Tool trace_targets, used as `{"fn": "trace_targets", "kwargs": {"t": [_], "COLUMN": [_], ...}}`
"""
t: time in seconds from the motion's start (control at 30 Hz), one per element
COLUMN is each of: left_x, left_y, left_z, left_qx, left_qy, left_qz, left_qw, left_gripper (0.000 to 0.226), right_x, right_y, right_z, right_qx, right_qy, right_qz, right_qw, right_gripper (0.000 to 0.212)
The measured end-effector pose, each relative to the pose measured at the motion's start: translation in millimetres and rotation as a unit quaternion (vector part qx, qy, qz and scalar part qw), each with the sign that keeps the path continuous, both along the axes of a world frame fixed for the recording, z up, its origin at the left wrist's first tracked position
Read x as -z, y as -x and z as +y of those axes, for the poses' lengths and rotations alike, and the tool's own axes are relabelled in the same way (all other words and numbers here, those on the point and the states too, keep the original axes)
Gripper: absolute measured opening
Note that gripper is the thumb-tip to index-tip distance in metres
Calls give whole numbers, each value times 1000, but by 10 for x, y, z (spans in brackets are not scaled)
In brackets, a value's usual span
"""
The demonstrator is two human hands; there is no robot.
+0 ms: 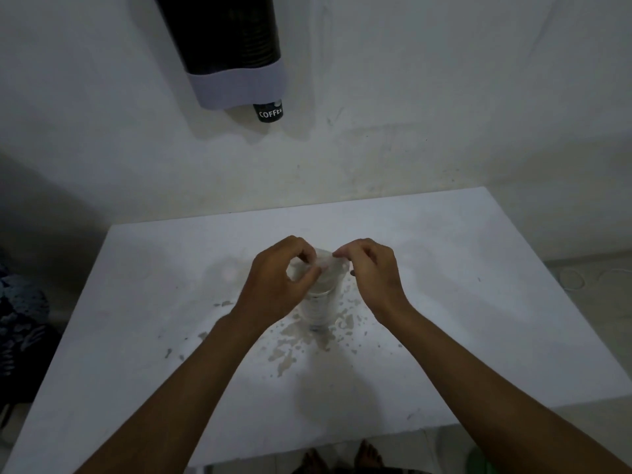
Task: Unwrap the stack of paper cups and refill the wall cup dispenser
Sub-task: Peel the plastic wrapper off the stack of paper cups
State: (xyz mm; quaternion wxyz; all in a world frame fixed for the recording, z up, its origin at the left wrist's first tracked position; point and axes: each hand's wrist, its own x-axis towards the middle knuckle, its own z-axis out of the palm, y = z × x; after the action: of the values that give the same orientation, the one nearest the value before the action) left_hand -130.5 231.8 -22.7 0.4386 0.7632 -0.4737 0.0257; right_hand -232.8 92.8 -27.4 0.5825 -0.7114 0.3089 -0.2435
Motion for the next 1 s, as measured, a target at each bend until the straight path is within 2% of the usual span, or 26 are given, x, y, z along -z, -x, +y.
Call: {"fn": "trace_targets", "kwargs": {"t": [0.07,0.13,0.23,0.33,0.43,0.5,0.57,0.67,0.73,0.8,0.9,1.0], "left_x": [54,115,179,159,133,123,121,104,99,107,112,83], "left_y": [0,-2,12,87,113,84,72,69,38,-15,-76,-78], "left_z": [25,29,61,129,127,101,90,72,49,26,4,-25], "left_qx": [19,24,23,-15,-124,-184,-198,-183,-185,-200,-187,-152], "left_qy": [0,7,3,4,1,-48,-89,-105,-107,-112,-102,-68], "left_qz": [-37,-67,-66,-15,9,26,40,65,64,70,134,252], "left_qw": [999,997,998,1000,992,982,975,975,975,971,968,953], "left_gripper": [10,7,7,14,28,30,28,19,17,25,28,24], "right_x": [-48,-60,-84,-61,-11,4,6,28,41,42,100,177], "right_y": [-18,-34,-48,-95,-139,-143,-124,-88,-82,-89,-99,-108], "right_z": [-33,-69,-80,-67,-17,-3,10,17,15,6,-39,-59], "right_qx": [-13,-71,-115,-89,-59,-43,-43,-59,-85,-109,-120,-78], "right_qy": [-19,-52,-138,-108,-84,-96,-126,-154,-153,-158,-96,-13], "right_qz": [61,106,74,53,51,38,16,7,6,14,65,94], "right_qw": [998,991,981,989,993,994,991,986,984,981,986,992], "right_gripper": [33,25,7,3,7,8,7,9,19,28,21,19]}}
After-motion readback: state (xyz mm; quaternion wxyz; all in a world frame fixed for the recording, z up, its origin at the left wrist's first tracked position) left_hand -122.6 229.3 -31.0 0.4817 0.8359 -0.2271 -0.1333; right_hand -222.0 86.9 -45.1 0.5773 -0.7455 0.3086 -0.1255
